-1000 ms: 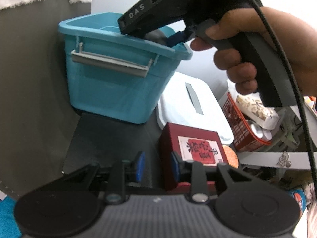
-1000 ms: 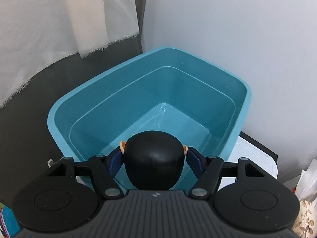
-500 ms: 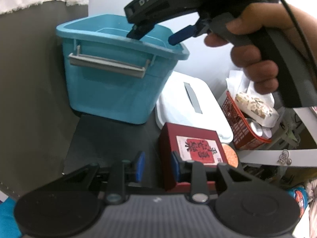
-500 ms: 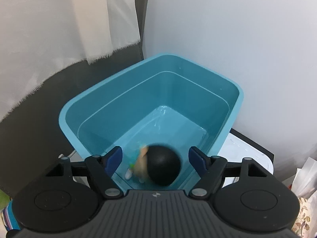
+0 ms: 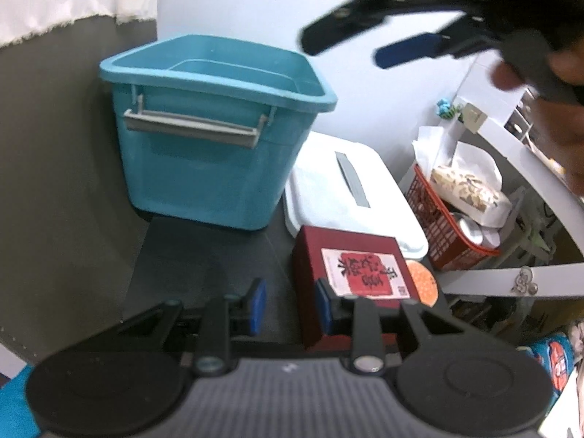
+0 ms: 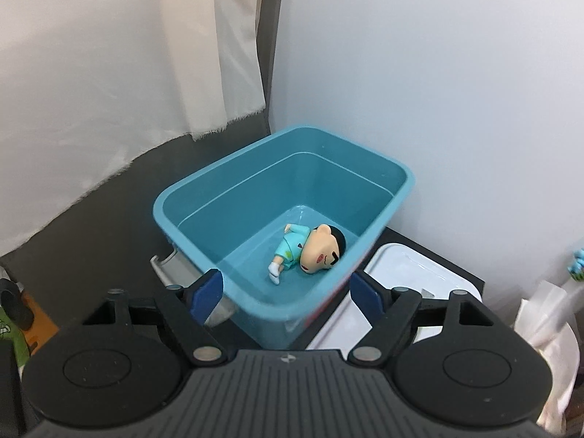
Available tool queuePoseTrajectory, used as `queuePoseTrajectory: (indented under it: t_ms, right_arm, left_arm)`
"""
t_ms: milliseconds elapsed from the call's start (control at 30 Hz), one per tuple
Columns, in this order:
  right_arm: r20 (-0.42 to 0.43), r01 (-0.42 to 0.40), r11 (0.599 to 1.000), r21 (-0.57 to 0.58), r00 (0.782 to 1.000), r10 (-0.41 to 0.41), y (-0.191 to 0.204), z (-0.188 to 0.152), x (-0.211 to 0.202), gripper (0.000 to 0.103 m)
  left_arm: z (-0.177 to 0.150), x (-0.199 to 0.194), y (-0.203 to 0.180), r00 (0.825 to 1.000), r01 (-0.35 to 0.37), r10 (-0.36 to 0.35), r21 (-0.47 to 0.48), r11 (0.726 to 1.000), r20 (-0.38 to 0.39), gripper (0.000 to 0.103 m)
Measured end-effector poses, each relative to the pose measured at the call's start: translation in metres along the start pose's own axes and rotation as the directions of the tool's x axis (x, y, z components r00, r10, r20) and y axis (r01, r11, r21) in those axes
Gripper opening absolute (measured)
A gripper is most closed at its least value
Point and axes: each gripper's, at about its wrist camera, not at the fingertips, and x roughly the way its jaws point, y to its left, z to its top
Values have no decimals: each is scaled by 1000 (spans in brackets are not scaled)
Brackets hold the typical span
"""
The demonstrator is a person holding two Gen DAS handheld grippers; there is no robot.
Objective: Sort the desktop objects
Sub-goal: 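Withdraw the right tool up and away from the teal bin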
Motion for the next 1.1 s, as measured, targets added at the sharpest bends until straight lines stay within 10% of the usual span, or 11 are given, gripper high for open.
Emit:
queuePoseTrajectory:
  t_ms: [33,1100]
  right_arm:
    - [5,1,1000,0,1000,-1,-1,-4,-5,81]
    - [134,41,980,195,989,-68,-17,-176,-175,89]
  left_arm:
    - [0,-1,-1,1000,-2,2,4,1000,1,33]
    - [-11,-48,-40,998,-50,44,119,992,52,33]
